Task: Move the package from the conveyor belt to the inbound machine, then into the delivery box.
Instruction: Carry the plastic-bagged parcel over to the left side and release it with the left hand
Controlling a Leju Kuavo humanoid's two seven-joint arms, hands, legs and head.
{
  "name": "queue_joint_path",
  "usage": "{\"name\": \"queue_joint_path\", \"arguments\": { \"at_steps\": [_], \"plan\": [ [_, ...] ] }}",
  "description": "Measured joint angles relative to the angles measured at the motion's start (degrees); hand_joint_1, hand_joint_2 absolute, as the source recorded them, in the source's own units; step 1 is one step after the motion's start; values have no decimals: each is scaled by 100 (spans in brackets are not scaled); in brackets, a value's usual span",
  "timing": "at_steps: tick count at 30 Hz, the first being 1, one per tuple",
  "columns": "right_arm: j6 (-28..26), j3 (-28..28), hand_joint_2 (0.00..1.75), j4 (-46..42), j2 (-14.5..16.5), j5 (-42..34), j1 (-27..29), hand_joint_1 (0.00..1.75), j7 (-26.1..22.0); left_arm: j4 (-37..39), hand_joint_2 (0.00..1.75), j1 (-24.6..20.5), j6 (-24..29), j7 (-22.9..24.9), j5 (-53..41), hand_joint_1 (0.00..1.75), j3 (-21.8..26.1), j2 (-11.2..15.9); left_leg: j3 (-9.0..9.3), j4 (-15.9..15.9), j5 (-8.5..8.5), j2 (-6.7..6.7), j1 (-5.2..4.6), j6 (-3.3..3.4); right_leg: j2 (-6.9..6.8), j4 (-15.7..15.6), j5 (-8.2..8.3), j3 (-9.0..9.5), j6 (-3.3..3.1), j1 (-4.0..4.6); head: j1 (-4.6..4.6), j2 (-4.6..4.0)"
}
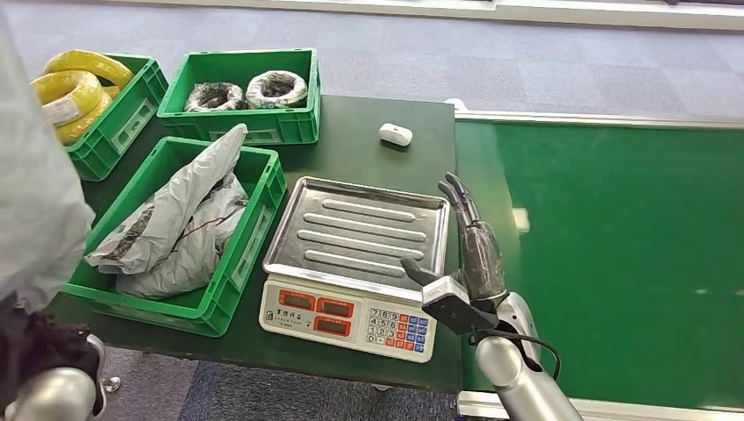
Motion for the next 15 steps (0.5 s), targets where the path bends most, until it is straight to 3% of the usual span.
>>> {"name": "queue_joint_path", "arguments": {
  "at_steps": [2, 5, 12, 15],
  "plan": [
    [68, -22, 175, -77, -6, 56, 22, 0, -7, 530, 175, -263, -78, 598, -209, 168, -15, 158, 1, 0, 7, 1, 0, -3, 0, 0, 8, -1, -5, 0, -1, 0],
    [158, -46, 175, -141, -21, 90, 33, 0, -45, 1437, 175, -635, -224, 1107, -403, 171, -44, 352, 0, 0, 15, 3, 0, -2, 2, 1, 15, -3, -6, 1, -1, 0],
    [233, -55, 175, -182, -34, 98, 45, 0, -90, 2915, 175, -1084, -242, 1262, -544, 168, -121, 538, -8, 1, 17, 6, 0, -2, 6, 2, 18, -10, -4, 1, 1, 0],
    [253, -56, 175, -182, -40, 98, 42, 0, -97, 3164, 175, -1164, -239, 1390, -683, 143, -137, 565, -16, 1, 17, 6, 0, -2, 6, 2, 17, -18, -4, 1, 0, 0]
  ]
}}
